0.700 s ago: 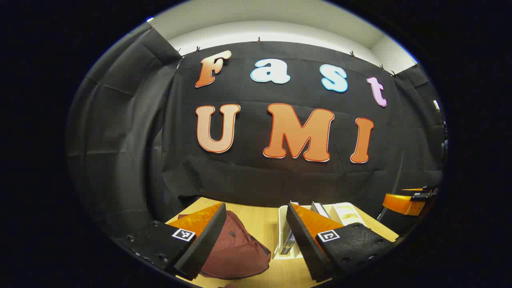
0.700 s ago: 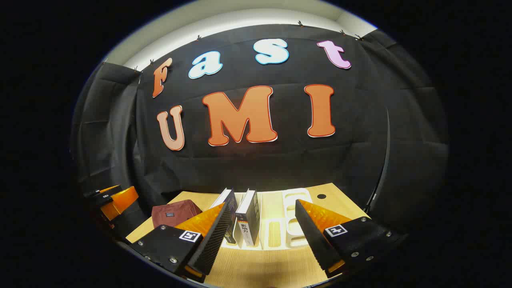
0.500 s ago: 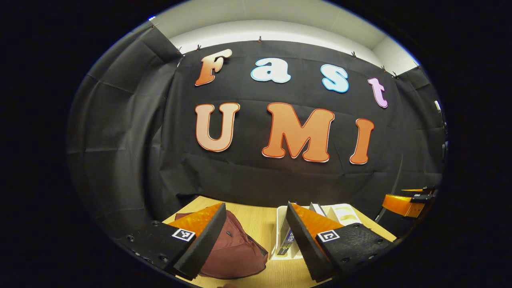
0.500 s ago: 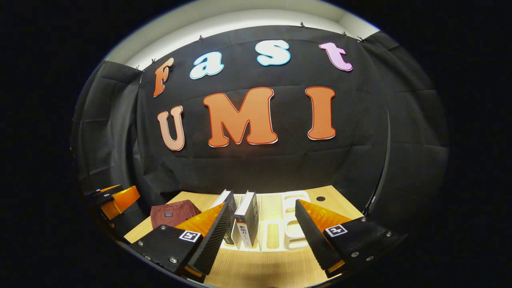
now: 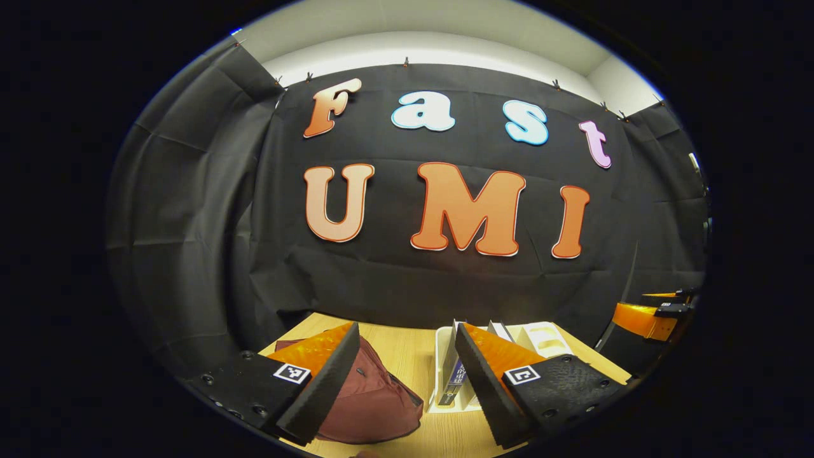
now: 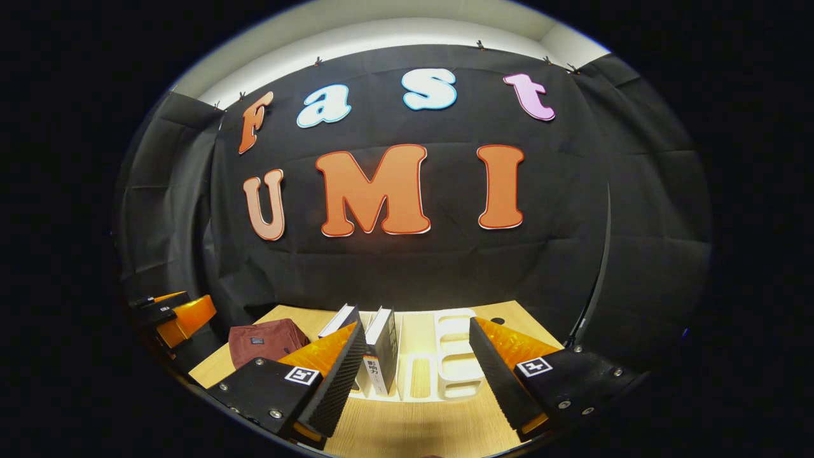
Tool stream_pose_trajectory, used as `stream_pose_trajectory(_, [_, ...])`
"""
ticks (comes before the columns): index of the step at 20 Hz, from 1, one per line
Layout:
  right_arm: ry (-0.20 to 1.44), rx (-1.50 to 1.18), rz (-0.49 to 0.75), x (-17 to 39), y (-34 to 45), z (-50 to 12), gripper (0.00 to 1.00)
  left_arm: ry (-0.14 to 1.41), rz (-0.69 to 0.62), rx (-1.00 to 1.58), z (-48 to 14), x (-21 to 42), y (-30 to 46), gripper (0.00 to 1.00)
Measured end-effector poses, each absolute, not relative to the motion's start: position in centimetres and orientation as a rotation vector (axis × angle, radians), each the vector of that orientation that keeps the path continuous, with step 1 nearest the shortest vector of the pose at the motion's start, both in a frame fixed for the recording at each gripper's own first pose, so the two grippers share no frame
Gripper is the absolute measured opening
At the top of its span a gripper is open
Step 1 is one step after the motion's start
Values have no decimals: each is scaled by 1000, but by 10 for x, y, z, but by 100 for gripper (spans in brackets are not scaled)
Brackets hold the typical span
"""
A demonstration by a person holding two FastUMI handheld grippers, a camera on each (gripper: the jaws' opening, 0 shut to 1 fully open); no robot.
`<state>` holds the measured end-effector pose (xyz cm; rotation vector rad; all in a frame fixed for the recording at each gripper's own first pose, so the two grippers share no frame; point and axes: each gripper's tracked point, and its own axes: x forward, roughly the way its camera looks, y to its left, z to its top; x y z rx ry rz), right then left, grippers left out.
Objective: Open the schoolbag, grab two books from the bookshelf and put them into the schoolbag.
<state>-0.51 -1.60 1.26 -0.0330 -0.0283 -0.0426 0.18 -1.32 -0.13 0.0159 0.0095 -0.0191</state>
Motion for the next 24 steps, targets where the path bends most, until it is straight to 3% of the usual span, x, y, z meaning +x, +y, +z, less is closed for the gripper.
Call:
stream_pose_trajectory(2, [-24,-27,-42,-6,-16,11,100,11,-25,21,-2,2,-14,95])
stream_pose_trajectory(9, [-57,-8,-94,-9,-23,22,97,-15,16,82,0,-4,-5,95])
stream_pose_trajectory(15, [-41,19,-52,-15,-14,21,100,-15,12,42,3,-7,-3,95])
stream_pose_trajectory(16, [-36,18,-55,-15,-16,19,96,-12,16,44,2,-7,0,95])
stream_pose_trajectory(17, [-31,18,-54,-15,-17,18,100,-13,19,45,2,-7,1,95])
stream_pose_trajectory(19, [-27,21,-56,-15,-18,17,96,-18,30,42,3,-8,6,95])
stream_pose_trajectory(20, [-25,20,-59,-16,-19,16,100,-17,33,42,2,-8,7,95])
stream_pose_trajectory(21, [-24,18,-63,-16,-21,17,96,-16,37,42,2,-7,8,95])
stream_pose_trajectory(22, [-22,17,-68,-15,-22,16,100,-15,39,43,2,-7,10,95])
stream_pose_trajectory(24, [-28,-10,-89,-15,-27,17,96,-10,37,39,1,-6,10,95])
